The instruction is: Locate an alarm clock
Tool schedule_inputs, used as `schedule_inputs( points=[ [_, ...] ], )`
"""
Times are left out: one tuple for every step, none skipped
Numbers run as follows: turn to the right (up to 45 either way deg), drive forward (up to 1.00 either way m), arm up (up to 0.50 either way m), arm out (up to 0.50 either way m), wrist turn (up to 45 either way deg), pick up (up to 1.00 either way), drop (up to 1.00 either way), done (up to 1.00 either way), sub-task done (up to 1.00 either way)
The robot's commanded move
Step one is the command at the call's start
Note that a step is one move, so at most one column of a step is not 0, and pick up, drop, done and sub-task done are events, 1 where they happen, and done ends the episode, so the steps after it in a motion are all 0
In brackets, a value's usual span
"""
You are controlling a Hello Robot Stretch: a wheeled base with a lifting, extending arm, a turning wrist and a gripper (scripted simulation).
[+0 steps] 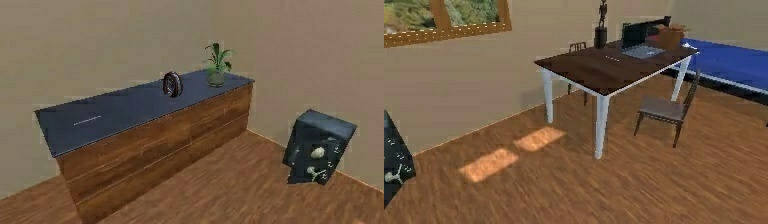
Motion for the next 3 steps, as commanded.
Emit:
schedule_inputs(
  points=[
    [-3.0,0.00,0.00,0.00,0.0,0.00,0.00,0.00,0.00],
    [0.0,0.95,0.00,0.00,0.0,0.00,0.00,0.00,0.00],
    [0.0,0.00,0.00,0.00,0.0,0.00,0.00,1.00,0.00]
  ],
)
